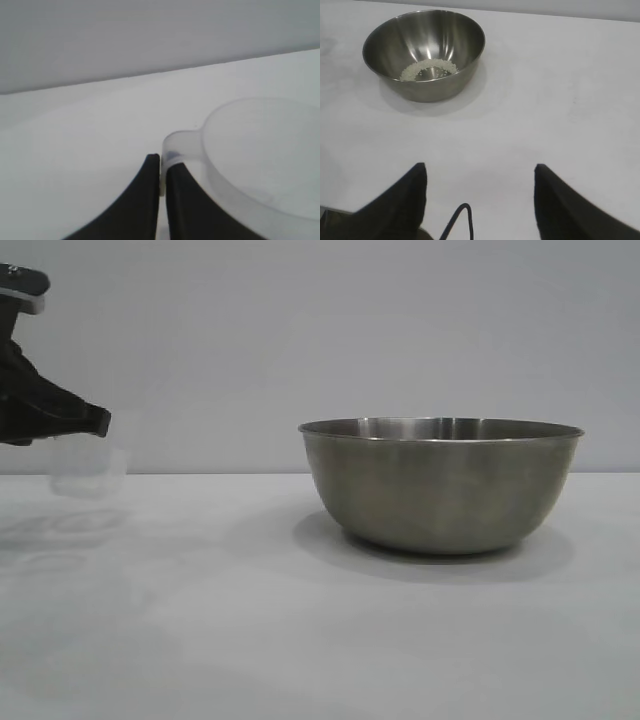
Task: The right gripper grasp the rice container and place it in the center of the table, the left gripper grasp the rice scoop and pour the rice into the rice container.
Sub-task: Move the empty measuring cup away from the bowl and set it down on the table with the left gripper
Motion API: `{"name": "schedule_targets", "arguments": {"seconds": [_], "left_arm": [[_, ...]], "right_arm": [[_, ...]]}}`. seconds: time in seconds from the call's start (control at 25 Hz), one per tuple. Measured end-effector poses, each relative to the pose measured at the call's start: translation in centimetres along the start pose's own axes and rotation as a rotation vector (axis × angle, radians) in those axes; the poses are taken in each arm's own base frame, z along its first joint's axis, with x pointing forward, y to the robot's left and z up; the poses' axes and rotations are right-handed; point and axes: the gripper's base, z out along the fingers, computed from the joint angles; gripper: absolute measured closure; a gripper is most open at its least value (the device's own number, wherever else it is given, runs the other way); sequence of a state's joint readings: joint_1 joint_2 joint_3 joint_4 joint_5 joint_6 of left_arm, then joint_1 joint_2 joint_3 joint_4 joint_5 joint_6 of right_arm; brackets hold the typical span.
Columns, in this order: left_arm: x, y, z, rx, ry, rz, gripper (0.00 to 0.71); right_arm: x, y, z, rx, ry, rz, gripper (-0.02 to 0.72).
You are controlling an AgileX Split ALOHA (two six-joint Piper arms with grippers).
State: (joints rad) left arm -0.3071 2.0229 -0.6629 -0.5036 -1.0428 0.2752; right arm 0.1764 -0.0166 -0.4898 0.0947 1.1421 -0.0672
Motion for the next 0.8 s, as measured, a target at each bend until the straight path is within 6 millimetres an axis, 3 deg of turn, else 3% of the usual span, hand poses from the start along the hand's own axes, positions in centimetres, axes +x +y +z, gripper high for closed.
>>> {"name": "schedule_targets", "arguments": {"seconds": [0.4,0.64,0.76,0.8], "left_arm": [[0.2,0.6,-0.4,-0.003,-0.013,-0.012,0.71],[1.7,0.4,-0.1,0.002,0.017,-0.016,0.513],[1.8,0.4,-0.2,0.007,-0.003,-0.031,0.517],[1.9,0.5,-0.3,0.008,-0.007,-0.03,0.476]], "right_arm": [[0.0,0.0,0.0,0.0,0.0,0.0,0.276],[0.0,0.0,0.0,0.0,0.0,0.0,0.276],[0.0,0.0,0.0,0.0,0.0,0.0,0.276],[0.0,0.0,0.0,0.0,0.0,0.0,0.276]]}}
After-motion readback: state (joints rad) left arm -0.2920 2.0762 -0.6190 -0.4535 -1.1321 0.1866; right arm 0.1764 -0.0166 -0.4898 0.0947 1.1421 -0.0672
